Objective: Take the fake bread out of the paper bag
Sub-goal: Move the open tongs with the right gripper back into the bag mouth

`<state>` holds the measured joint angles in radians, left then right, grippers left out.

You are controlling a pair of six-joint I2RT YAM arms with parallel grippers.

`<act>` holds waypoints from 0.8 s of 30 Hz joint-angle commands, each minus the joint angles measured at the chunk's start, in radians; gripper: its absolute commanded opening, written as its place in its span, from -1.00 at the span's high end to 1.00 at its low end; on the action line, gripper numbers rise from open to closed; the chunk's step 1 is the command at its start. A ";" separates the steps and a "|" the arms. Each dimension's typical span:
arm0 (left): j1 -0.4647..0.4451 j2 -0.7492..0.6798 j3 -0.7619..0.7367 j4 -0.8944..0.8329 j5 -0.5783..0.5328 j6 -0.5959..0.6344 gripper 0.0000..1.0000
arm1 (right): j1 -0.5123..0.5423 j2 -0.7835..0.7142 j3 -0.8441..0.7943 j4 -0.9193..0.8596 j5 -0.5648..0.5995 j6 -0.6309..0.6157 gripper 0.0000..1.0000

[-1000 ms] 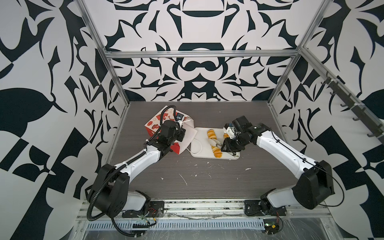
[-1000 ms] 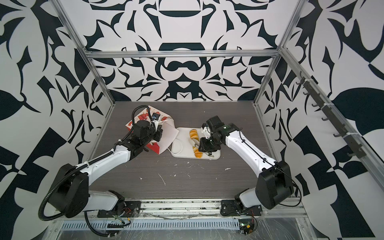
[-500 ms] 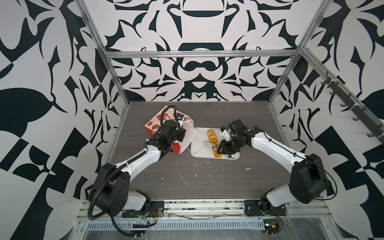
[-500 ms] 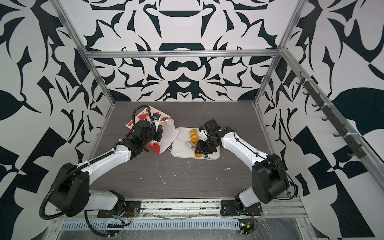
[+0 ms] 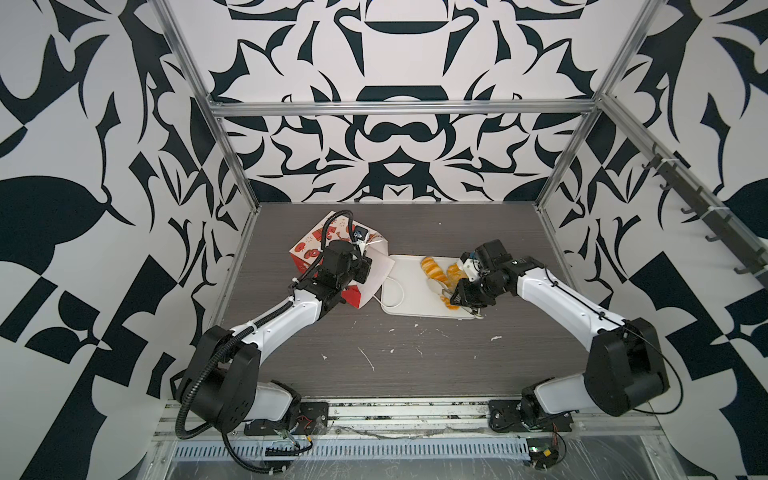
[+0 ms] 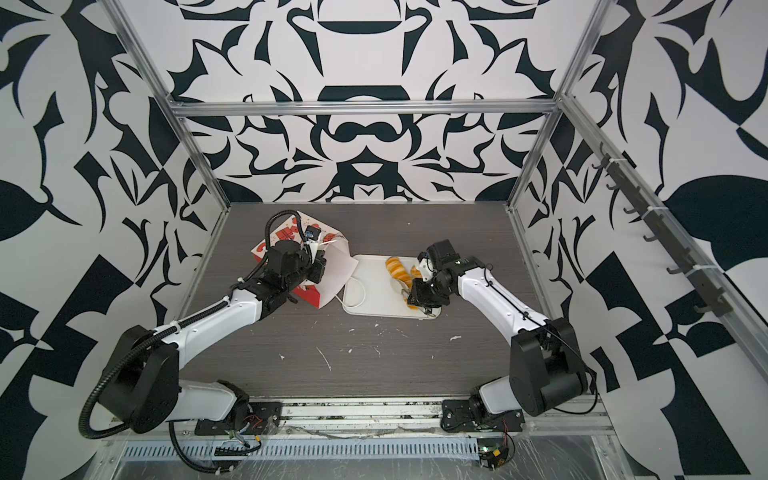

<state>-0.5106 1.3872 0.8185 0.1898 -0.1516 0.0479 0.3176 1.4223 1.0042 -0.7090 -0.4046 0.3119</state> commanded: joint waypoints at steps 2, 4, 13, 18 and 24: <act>0.006 0.014 0.029 -0.020 0.014 -0.018 1.00 | -0.019 -0.029 -0.009 0.014 0.016 -0.020 0.36; 0.006 0.012 0.027 -0.021 0.013 -0.020 1.00 | -0.021 -0.032 -0.013 0.017 0.011 -0.019 0.36; 0.006 -0.002 0.037 -0.037 0.020 -0.016 1.00 | 0.015 -0.155 -0.007 0.148 -0.219 0.009 0.35; 0.005 -0.013 0.055 -0.069 0.031 0.010 1.00 | 0.135 -0.186 0.023 0.179 -0.173 0.018 0.35; 0.005 -0.038 0.080 -0.117 0.047 0.106 1.00 | 0.271 -0.108 -0.005 0.332 -0.137 0.071 0.35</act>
<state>-0.5102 1.3804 0.8566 0.1165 -0.1284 0.1005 0.5571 1.2888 0.9897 -0.5011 -0.5491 0.3477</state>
